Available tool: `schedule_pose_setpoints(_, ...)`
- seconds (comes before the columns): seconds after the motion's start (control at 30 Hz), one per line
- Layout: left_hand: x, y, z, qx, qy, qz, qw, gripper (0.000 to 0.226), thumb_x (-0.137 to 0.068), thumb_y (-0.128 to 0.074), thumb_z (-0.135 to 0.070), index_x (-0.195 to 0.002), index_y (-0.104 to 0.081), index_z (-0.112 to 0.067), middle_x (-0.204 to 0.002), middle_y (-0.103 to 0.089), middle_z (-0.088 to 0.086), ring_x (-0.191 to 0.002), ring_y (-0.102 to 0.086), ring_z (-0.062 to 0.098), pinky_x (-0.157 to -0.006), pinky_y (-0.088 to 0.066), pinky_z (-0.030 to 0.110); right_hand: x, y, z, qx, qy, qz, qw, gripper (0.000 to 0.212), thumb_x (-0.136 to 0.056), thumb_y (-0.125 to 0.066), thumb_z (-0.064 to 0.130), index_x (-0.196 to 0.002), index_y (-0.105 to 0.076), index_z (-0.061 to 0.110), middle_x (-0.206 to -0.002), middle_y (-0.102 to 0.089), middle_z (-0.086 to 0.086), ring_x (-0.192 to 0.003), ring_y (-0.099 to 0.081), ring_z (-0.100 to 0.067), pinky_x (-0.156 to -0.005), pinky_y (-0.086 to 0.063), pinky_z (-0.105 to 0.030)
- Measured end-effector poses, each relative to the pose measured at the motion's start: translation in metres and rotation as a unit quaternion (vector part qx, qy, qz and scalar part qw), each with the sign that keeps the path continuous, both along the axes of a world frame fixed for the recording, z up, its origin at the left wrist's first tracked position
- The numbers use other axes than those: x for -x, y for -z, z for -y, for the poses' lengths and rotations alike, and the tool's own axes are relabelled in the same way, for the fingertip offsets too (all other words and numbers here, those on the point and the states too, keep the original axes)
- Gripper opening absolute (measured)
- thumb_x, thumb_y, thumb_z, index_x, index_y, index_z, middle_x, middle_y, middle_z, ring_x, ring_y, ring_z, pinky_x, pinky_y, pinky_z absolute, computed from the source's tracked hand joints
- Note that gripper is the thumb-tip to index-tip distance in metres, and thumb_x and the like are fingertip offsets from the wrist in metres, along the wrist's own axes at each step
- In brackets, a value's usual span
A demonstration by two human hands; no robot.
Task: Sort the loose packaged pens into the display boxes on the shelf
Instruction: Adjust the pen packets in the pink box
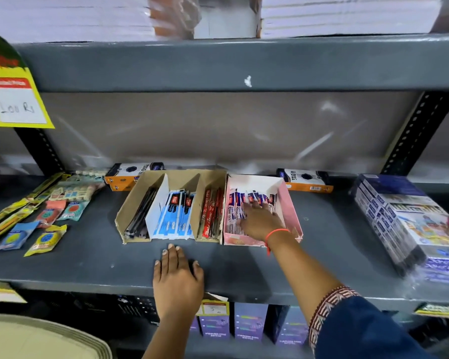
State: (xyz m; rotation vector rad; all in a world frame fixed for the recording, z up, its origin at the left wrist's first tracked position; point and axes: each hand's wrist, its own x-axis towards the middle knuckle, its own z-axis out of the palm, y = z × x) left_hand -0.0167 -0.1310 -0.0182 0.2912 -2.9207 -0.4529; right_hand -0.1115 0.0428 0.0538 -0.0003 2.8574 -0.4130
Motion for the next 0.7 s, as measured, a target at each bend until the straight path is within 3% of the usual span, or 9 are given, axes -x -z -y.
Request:
schedule_pose_setpoints(0.13,-0.001,0.001,0.001,0.016,0.0,-0.016,1.0,0.081,-0.078,-0.006,-0.047,-0.132,-0.044,0.002,-0.14,-0.042,0.021,-0.131,-0.035,0.033,-0.111,-0.018,0.042,0.004,0.002,0.016,-0.007,-0.083,0.006,0.996,0.059,-0.096,-0.037,0.029,-0.151,-0.016,0.022,-0.162,-0.002,-0.006,-0.149,0.003,-0.031,-0.117,-0.007,-0.056)
schedule_pose_setpoints(0.4,0.001,0.003,0.0,-0.004,-0.008,-0.011,1.0,0.068,-0.081,-0.021,-0.037,-0.117,-0.057,0.008,-0.124,-0.056,0.027,-0.115,-0.052,0.041,-0.1,-0.034,0.051,0.013,0.007,0.003,0.0,-0.07,0.064,0.996,0.064,-0.097,-0.035,0.039,-0.152,-0.01,0.019,-0.162,0.002,-0.004,-0.149,0.003,-0.03,-0.119,-0.006,-0.056)
schedule_pose_setpoints(0.57,0.001,0.002,-0.001,0.006,-0.01,-0.012,1.0,0.081,-0.077,-0.008,-0.045,-0.129,-0.047,0.002,-0.138,-0.045,0.02,-0.13,-0.038,0.033,-0.11,-0.02,0.043,0.004,0.003,-0.009,0.0,0.006,-0.002,1.0,0.066,-0.097,-0.032,0.04,-0.153,-0.008,0.014,-0.162,0.001,-0.007,-0.149,0.0,-0.029,-0.119,-0.009,-0.05)
schedule_pose_setpoints(0.7,0.001,0.004,-0.002,0.013,-0.012,-0.034,0.999,0.085,-0.074,-0.003,-0.046,-0.133,-0.043,0.0,-0.142,-0.04,0.018,-0.133,-0.033,0.03,-0.112,-0.015,0.041,0.0,0.004,-0.02,0.017,0.051,0.046,0.998,0.071,-0.096,-0.035,0.042,-0.151,-0.009,0.006,-0.161,-0.003,-0.012,-0.148,-0.007,-0.031,-0.118,-0.015,-0.047)
